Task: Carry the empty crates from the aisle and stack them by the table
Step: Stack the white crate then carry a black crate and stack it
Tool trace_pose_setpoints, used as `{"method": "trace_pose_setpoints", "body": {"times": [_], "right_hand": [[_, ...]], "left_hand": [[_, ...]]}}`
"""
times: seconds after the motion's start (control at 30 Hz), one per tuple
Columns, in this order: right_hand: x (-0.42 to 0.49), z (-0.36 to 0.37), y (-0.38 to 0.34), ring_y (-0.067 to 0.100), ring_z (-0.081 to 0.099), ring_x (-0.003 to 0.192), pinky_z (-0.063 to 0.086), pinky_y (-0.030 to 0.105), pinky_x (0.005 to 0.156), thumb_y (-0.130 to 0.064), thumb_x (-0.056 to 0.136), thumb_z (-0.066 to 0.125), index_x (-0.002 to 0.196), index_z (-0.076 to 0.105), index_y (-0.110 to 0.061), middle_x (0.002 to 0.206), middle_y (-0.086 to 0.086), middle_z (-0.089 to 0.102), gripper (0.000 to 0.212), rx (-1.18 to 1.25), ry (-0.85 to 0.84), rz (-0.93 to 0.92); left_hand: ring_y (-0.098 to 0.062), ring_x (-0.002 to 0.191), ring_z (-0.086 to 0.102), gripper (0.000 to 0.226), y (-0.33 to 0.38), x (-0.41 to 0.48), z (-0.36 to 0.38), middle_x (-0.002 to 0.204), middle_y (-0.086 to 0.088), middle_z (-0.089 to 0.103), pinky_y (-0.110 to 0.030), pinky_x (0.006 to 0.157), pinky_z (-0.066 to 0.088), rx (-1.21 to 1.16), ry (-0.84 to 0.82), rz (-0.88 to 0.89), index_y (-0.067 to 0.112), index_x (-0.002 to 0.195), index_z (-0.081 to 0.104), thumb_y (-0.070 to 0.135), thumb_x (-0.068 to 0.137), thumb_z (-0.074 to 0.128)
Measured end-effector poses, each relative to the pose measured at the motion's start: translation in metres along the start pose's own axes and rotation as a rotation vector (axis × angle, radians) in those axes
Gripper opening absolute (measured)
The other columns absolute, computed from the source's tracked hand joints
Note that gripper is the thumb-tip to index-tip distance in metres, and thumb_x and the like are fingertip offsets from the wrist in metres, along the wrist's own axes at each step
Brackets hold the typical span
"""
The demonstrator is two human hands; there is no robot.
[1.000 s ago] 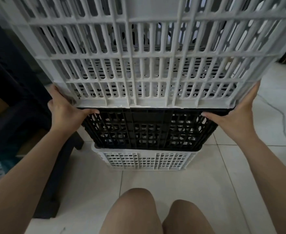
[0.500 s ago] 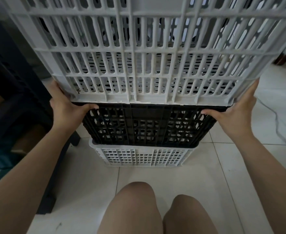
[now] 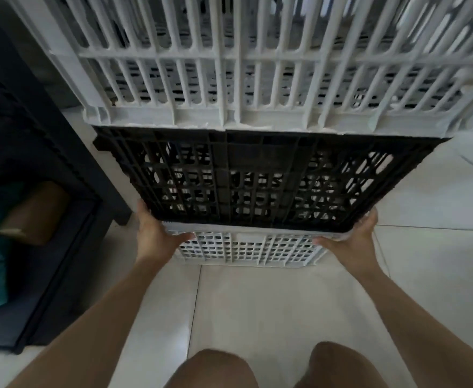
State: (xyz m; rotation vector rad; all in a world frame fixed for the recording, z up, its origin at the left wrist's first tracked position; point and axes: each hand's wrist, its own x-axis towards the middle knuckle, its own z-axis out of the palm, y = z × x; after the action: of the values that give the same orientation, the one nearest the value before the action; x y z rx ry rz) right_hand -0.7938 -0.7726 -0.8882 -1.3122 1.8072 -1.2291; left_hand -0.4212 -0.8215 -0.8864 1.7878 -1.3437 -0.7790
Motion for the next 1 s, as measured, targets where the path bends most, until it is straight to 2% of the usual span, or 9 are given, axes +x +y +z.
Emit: {"method": "trace_pose_setpoints", "body": {"times": [0.1, 0.2, 0.3, 0.47, 0.57, 0.63, 0.73, 0.87, 1.0], "right_hand": [[0.005, 0.005, 0.012, 0.013, 0.035, 0.137, 0.031, 0.034, 0.111, -0.041, 0.042, 0.093, 0.136, -0.003, -0.049, 0.152, -0.003, 0.030, 0.135, -0.058, 0.057, -0.048], [0.011, 0.009, 0.016, 0.008, 0.035, 0.131, 0.031, 0.031, 0.109, -0.039, 0.044, 0.091, 0.143, -0.009, -0.034, 0.144, -0.014, 0.029, 0.141, -0.083, 0.059, -0.036], [0.014, 0.015, 0.016, 0.009, 0.032, 0.134, 0.029, 0.030, 0.110, -0.030, 0.045, 0.093, 0.146, -0.009, -0.024, 0.147, -0.012, 0.025, 0.144, -0.102, 0.098, -0.034], [0.014, 0.020, 0.012, 0.022, 0.020, 0.144, 0.022, 0.046, 0.118, -0.046, 0.039, 0.091, 0.146, -0.013, -0.014, 0.156, 0.006, 0.015, 0.153, -0.174, 0.181, -0.009], [0.015, 0.019, 0.010, 0.027, 0.022, 0.143, 0.024, 0.047, 0.117, -0.080, 0.029, 0.073, 0.146, -0.009, -0.011, 0.154, 0.012, 0.019, 0.159, -0.211, 0.185, -0.019], [0.018, 0.017, 0.011, 0.029, 0.026, 0.141, 0.027, 0.049, 0.115, -0.086, 0.024, 0.068, 0.145, -0.003, -0.007, 0.151, 0.014, 0.023, 0.161, -0.230, 0.187, -0.015], [0.022, 0.014, 0.012, 0.029, 0.029, 0.139, 0.029, 0.050, 0.113, -0.080, 0.023, 0.073, 0.144, -0.003, -0.006, 0.150, 0.011, 0.025, 0.161, -0.299, 0.184, 0.002], [0.026, 0.014, 0.014, 0.031, 0.031, 0.139, 0.031, 0.055, 0.110, -0.048, 0.035, 0.092, 0.145, -0.007, -0.005, 0.151, 0.010, 0.027, 0.155, -0.404, 0.185, 0.013], [0.024, 0.016, 0.018, 0.029, 0.022, 0.143, 0.026, 0.056, 0.113, -0.043, 0.039, 0.093, 0.145, -0.013, -0.010, 0.155, 0.009, 0.017, 0.154, -0.365, 0.199, -0.049]], "left_hand": [[-0.033, 0.138, 0.029, 0.133, -0.002, 0.011, 0.001, 0.148, 0.001, 0.036, -0.052, 0.115, 0.023, 0.081, 0.031, 0.018, 0.037, 0.145, 0.002, 0.027, 0.048, 0.092], [-0.037, 0.136, 0.030, 0.131, -0.005, 0.018, 0.001, 0.145, -0.003, 0.040, -0.054, 0.112, 0.028, 0.109, 0.033, -0.024, 0.034, 0.141, 0.008, 0.034, 0.041, 0.093], [-0.034, 0.134, 0.037, 0.130, -0.004, 0.022, -0.001, 0.140, -0.009, 0.043, -0.048, 0.111, 0.034, 0.109, 0.034, -0.034, 0.027, 0.137, 0.015, 0.037, 0.034, 0.093], [-0.029, 0.135, 0.036, 0.132, -0.001, 0.023, -0.004, 0.142, -0.013, 0.038, -0.031, 0.108, 0.030, 0.116, 0.002, 0.015, 0.010, 0.141, 0.015, 0.029, 0.038, 0.094], [-0.029, 0.135, 0.030, 0.132, 0.004, 0.024, -0.006, 0.141, -0.013, 0.031, -0.035, 0.115, 0.027, 0.146, 0.035, 0.029, 0.008, 0.142, 0.017, 0.029, 0.037, 0.094], [-0.029, 0.134, 0.026, 0.132, 0.006, 0.023, -0.007, 0.141, -0.013, 0.028, -0.037, 0.115, 0.026, 0.235, 0.031, 0.072, 0.008, 0.143, 0.017, 0.029, 0.039, 0.094], [-0.029, 0.134, 0.026, 0.129, 0.002, 0.019, -0.005, 0.140, -0.013, 0.028, -0.039, 0.115, 0.028, 0.267, 0.070, 0.114, 0.010, 0.141, 0.019, 0.030, 0.039, 0.095], [-0.030, 0.133, 0.029, 0.123, -0.003, 0.013, -0.002, 0.139, -0.013, 0.032, -0.045, 0.114, 0.030, 0.225, 0.132, 0.106, 0.011, 0.139, 0.023, 0.030, 0.041, 0.094], [-0.032, 0.129, 0.027, 0.126, -0.012, 0.009, -0.001, 0.140, -0.017, 0.031, -0.043, 0.115, 0.024, 0.309, 0.088, 0.145, 0.001, 0.145, 0.014, 0.039, 0.051, 0.089]]}}
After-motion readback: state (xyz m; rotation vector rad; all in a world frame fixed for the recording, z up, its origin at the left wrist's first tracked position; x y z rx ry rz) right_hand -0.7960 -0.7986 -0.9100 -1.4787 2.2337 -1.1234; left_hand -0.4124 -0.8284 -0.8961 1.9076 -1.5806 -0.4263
